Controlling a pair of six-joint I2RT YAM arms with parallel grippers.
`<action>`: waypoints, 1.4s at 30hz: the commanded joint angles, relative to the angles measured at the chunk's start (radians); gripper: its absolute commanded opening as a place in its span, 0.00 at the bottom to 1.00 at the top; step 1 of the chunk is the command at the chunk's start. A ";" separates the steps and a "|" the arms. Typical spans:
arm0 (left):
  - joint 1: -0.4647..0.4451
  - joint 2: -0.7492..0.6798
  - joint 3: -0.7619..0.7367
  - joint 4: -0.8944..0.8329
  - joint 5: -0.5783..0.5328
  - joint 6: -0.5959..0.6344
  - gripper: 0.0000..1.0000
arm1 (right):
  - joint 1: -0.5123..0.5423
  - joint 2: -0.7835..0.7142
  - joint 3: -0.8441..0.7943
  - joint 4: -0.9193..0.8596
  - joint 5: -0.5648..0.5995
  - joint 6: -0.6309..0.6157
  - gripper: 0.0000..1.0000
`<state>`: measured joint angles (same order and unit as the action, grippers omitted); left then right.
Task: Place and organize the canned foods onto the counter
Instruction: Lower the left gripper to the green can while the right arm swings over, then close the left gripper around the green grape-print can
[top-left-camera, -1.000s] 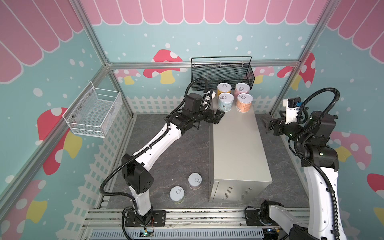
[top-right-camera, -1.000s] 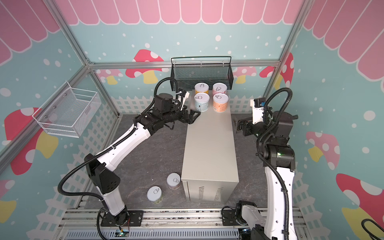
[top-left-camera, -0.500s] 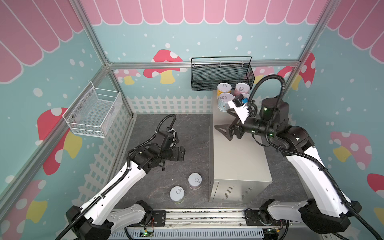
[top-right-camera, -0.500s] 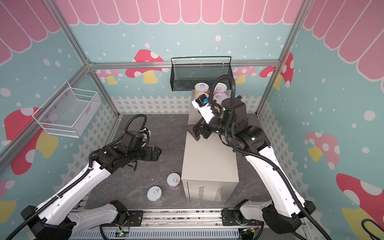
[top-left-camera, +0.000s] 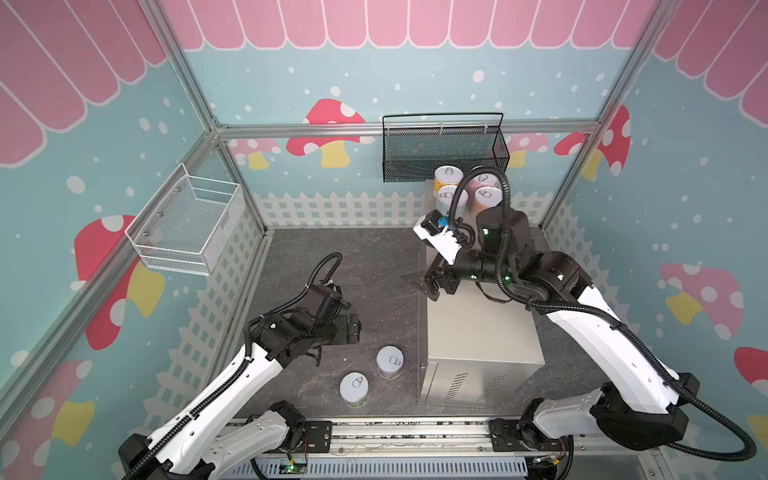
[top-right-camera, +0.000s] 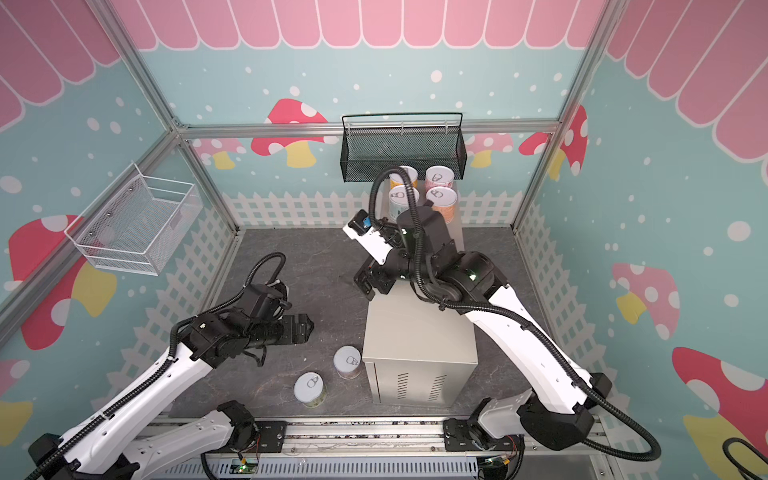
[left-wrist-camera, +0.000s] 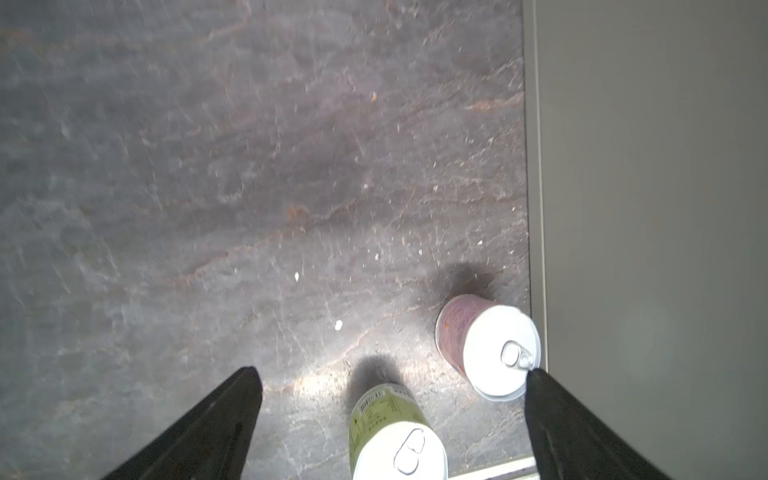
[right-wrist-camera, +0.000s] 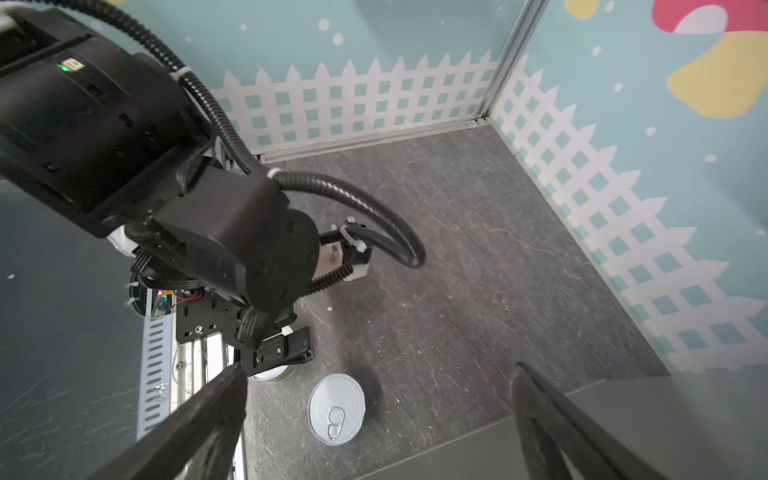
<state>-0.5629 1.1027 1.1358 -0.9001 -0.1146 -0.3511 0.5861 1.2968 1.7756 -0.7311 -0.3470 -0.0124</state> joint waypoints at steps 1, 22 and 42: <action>0.004 -0.078 -0.074 -0.103 -0.021 -0.180 0.99 | 0.107 0.041 0.049 -0.081 0.117 -0.053 1.00; -0.376 -0.127 -0.401 -0.184 0.061 -0.643 0.98 | 0.534 0.117 -0.137 0.016 0.372 -0.042 0.99; -0.444 -0.040 -0.526 -0.028 0.085 -0.693 0.96 | 0.540 -0.014 -0.283 0.066 0.425 -0.030 1.00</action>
<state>-0.9985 1.0435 0.6456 -0.9199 -0.0143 -1.0153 1.1255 1.2861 1.4906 -0.6365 0.0574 -0.0360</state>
